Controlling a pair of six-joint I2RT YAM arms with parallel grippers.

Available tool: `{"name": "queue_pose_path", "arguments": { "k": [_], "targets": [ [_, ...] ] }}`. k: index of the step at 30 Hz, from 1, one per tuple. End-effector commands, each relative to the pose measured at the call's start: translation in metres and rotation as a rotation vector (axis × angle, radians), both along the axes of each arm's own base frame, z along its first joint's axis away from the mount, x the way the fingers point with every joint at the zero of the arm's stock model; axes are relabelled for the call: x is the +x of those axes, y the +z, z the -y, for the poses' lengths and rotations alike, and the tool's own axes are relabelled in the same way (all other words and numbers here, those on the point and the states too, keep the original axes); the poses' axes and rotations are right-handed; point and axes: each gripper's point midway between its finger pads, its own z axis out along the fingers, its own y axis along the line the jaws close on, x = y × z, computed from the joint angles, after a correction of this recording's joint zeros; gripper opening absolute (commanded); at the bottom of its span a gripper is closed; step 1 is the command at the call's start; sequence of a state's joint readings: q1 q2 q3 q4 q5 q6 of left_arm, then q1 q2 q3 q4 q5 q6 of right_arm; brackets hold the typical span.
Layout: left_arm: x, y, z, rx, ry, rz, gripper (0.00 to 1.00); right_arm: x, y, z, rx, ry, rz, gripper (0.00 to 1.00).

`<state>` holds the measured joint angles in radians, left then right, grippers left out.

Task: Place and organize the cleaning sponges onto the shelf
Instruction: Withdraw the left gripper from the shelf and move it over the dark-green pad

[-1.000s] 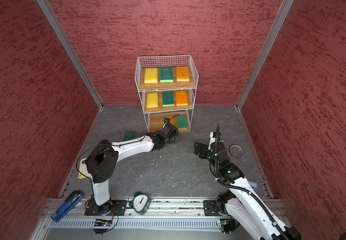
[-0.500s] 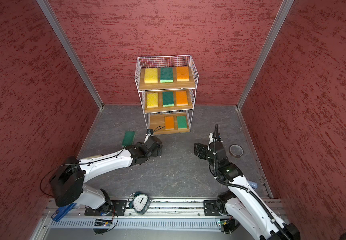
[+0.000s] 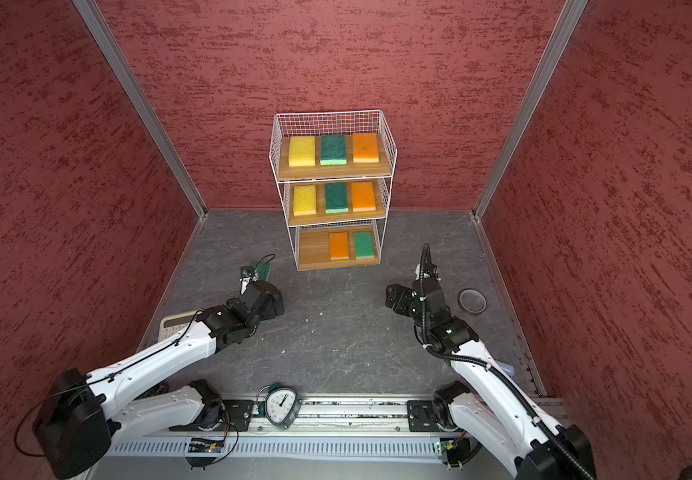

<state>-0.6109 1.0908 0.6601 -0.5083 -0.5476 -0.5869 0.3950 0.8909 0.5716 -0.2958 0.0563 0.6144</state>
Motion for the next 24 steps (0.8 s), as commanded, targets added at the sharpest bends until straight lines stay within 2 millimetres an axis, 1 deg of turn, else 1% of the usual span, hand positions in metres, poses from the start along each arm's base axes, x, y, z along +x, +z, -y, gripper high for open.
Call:
{"name": "queue_pose_path", "arguments": {
  "k": [1,5,10,13,16,24],
  "targets": [
    [-0.002,-0.011,-0.014,-0.022,0.011,-0.048,1.0,0.013,0.023,-0.002,0.042,-0.024,0.059,0.9],
    [0.005,-0.025,-0.033,-0.058,0.056,-0.099,1.0,0.02,0.022,-0.004,0.035,-0.021,0.053,0.9],
    [0.024,-0.041,-0.042,-0.118,0.062,-0.169,1.0,0.029,0.022,-0.009,0.033,-0.016,0.052,0.9],
    [0.039,-0.048,-0.042,-0.12,0.046,-0.196,1.0,0.034,0.021,-0.012,0.034,-0.013,0.049,0.9],
    [0.056,-0.055,-0.04,-0.166,0.03,-0.217,1.0,0.038,0.02,-0.013,0.031,-0.015,0.046,0.9],
    [0.093,-0.064,-0.041,-0.209,0.016,-0.255,1.0,0.048,0.017,-0.015,0.001,-0.013,0.037,0.91]
  ]
}}
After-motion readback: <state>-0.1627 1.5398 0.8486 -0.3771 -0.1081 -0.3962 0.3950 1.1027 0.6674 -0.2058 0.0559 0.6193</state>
